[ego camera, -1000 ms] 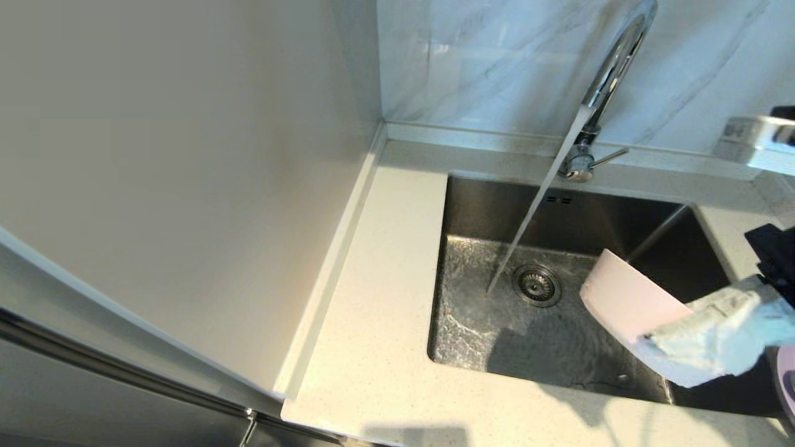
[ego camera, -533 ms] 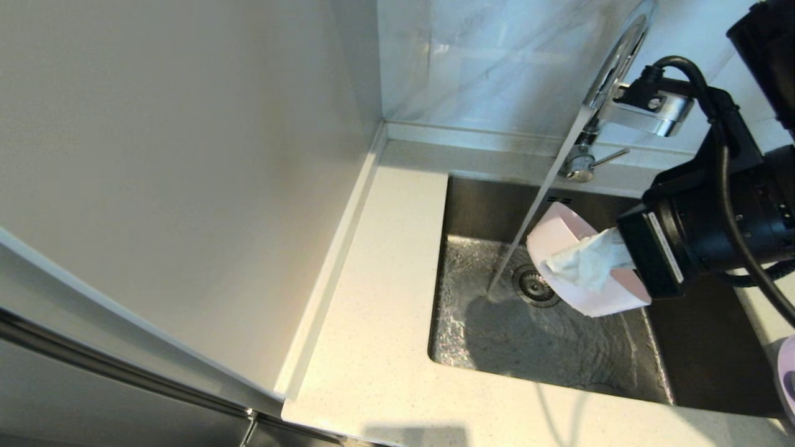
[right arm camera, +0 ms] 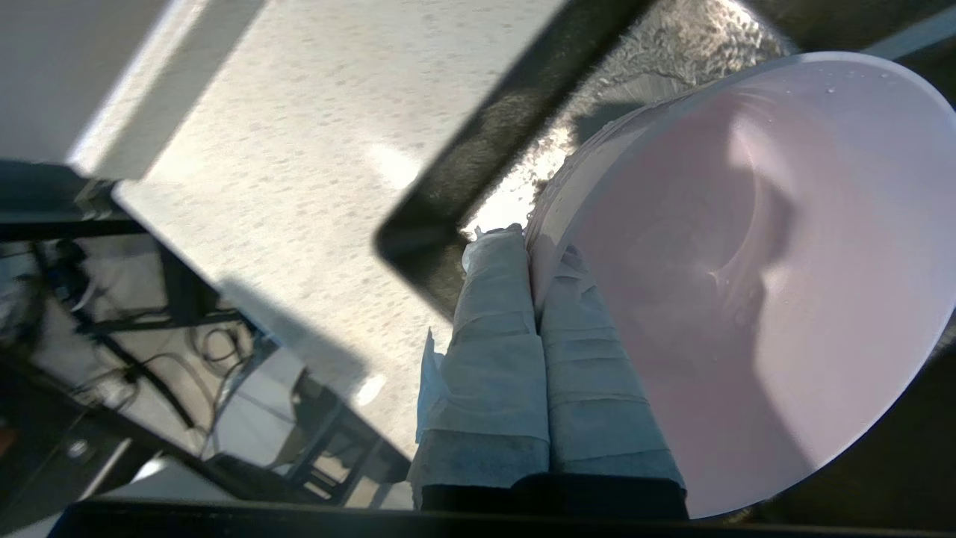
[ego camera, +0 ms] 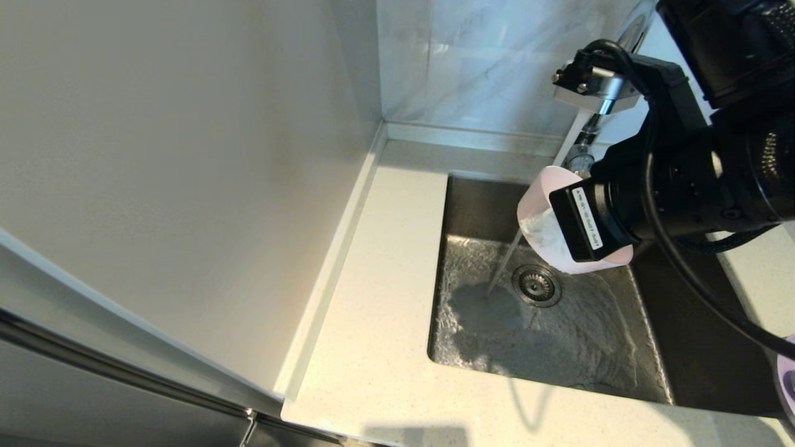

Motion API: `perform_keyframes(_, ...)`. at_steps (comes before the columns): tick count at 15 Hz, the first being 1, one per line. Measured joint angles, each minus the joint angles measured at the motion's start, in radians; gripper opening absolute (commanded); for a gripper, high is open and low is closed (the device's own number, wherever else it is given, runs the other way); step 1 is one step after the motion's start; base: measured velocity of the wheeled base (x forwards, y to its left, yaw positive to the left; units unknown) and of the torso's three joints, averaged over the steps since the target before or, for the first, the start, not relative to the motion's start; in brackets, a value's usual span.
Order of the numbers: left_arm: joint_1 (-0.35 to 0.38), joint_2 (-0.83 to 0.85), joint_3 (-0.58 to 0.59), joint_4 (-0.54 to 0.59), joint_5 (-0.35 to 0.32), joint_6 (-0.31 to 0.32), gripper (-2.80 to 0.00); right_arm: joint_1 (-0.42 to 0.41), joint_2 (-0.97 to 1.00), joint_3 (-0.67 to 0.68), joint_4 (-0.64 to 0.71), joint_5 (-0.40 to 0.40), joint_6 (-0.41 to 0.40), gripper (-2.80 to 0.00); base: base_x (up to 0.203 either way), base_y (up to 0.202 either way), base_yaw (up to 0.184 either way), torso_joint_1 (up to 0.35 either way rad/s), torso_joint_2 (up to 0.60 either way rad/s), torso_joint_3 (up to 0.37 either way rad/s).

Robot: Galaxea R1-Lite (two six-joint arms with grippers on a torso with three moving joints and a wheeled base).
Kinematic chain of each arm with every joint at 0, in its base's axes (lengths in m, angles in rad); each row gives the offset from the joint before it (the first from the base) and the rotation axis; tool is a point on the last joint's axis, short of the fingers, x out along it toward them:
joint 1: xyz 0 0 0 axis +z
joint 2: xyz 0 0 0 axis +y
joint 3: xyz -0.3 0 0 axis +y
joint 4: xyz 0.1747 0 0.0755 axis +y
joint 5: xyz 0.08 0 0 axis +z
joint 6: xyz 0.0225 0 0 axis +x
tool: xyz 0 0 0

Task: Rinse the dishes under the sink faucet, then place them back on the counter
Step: Rinse the bowl

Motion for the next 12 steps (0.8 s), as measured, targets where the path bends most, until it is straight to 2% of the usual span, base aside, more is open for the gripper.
perform_keyframes(2,0.000,0.000,0.000,0.000,0.000,0.000,-2.80,0.002,0.031,-0.010,0.000,-0.077,0.023,-2.80,0.000,0.000,0.000,0.000,0.00,0.000)
perform_keyframes(4,0.000,0.000,0.000,0.000,-0.001,0.000,-2.80,0.003,0.067,-0.037,-0.001,-0.089,0.033,-2.80,0.000,0.000,0.000,0.000,0.00,0.000)
perform_keyframes(6,0.000,0.000,0.000,0.000,0.000,0.000,-2.80,0.003,0.112,-0.090,-0.002,-0.066,0.037,-2.80,0.000,0.000,0.000,0.000,0.00,0.000)
perform_keyframes(9,0.000,0.000,0.000,0.000,0.000,0.000,-2.80,-0.036,0.168,-0.165,-0.004,0.094,0.033,-2.80,0.000,0.000,0.000,0.000,0.00,0.000)
perform_keyframes(12,0.000,0.000,0.000,0.000,0.000,0.000,-2.80,-0.138,0.211,-0.184,-0.055,0.268,-0.002,-2.80,0.000,0.000,0.000,0.000,0.00,0.000)
